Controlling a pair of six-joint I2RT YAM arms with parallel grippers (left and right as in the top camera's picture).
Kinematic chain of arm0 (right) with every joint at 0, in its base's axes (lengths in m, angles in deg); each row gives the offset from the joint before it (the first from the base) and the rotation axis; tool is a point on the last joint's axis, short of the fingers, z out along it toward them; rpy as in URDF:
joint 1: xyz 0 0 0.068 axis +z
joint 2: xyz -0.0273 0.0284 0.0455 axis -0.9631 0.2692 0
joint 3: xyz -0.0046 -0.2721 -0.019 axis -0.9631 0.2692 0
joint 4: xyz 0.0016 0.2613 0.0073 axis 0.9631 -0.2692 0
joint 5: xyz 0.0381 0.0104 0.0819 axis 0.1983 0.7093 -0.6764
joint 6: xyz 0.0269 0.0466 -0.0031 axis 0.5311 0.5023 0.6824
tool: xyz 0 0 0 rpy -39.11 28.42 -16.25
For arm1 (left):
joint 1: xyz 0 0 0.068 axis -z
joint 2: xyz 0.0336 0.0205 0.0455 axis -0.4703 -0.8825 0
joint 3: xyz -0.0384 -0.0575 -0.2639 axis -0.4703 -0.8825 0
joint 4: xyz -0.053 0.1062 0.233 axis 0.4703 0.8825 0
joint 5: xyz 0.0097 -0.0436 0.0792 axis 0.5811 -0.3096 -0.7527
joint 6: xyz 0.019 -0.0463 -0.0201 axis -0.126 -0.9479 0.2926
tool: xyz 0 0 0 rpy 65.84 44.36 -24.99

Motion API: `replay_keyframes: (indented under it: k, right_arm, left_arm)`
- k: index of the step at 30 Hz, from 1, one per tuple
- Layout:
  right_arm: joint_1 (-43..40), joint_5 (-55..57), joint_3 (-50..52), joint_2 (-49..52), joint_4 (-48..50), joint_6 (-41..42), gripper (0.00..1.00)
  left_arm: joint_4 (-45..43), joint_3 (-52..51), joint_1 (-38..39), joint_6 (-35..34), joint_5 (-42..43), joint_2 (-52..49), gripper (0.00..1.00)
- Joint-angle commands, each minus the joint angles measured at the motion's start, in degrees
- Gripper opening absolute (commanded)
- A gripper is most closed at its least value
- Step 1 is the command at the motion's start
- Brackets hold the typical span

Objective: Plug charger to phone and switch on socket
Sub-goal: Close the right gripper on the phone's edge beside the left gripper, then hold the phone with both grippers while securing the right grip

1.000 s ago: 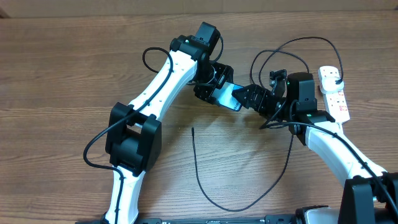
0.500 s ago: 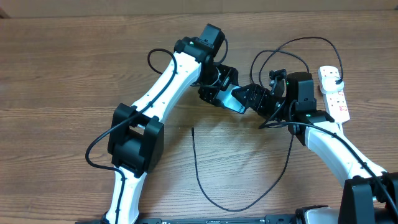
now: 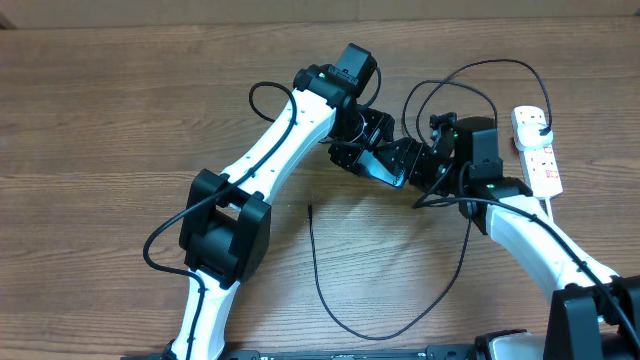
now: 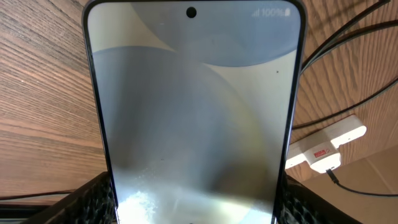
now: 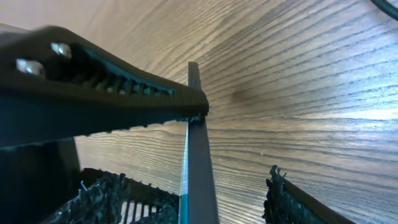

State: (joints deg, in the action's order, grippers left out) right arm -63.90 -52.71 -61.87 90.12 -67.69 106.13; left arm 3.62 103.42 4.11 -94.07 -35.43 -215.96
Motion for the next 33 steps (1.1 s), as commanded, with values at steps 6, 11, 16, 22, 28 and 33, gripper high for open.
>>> replay_keyframes:
  k: [6, 11, 16, 22, 28, 33]
  right_arm:
    - [3.72, 6.62, -1.57, 0.02, 0.39, -0.35, 0.66]
    - [3.72, 6.62, -1.57, 0.02, 0.42, -0.17, 0.59]
    - [3.72, 6.64, -1.57, 0.02, 0.44, -0.15, 0.48]
    - [3.72, 6.62, -1.57, 0.02, 0.61, -0.15, 0.29]
    - [3.72, 6.62, -1.57, 0.02, 0.63, -0.15, 0.26]
    - [3.72, 6.58, -1.57, 0.02, 0.87, 0.11, 0.26]
  left_arm:
    - [-0.42, 1.84, 0.55, -1.75, -0.35, -0.28, 0.04]
    - [-0.35, 1.84, 0.55, -1.68, -0.87, -0.31, 0.04]
    - [-0.35, 1.84, 0.55, -1.68, -0.96, -0.31, 0.04]
    - [-0.39, 1.84, 0.55, -1.68, -0.07, -0.31, 0.04]
    - [-0.37, 1.84, 0.55, -1.68, -0.04, -0.31, 0.04]
    - [-0.39, 1.84, 0.55, -1.68, 0.20, -0.31, 0.04]
